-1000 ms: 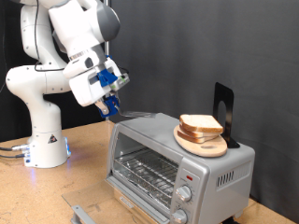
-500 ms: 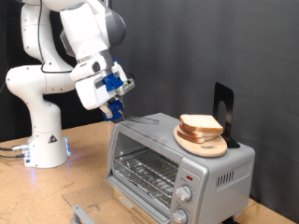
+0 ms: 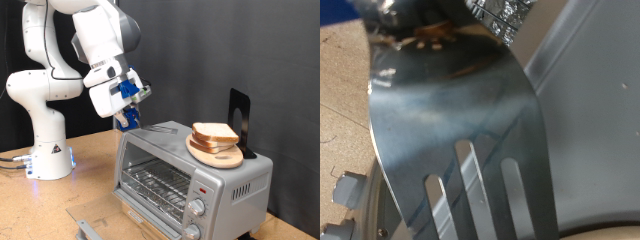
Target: Make a piece of toast with the oven
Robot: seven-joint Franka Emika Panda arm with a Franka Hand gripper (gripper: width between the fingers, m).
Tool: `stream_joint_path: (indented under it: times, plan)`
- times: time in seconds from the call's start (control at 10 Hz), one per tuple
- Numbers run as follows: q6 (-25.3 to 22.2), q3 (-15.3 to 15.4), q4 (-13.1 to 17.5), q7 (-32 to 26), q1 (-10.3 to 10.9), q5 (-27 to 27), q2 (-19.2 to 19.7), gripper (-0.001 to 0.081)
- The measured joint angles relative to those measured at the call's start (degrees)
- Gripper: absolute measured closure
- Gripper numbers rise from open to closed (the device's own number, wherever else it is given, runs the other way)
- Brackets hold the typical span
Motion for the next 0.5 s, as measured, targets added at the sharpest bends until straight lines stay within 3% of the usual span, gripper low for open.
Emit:
stream_joint_path:
  times: [0.5]
  plan:
    - [2.2,2.8,0.5,3.0,0.0,0.8,1.0,0.0438]
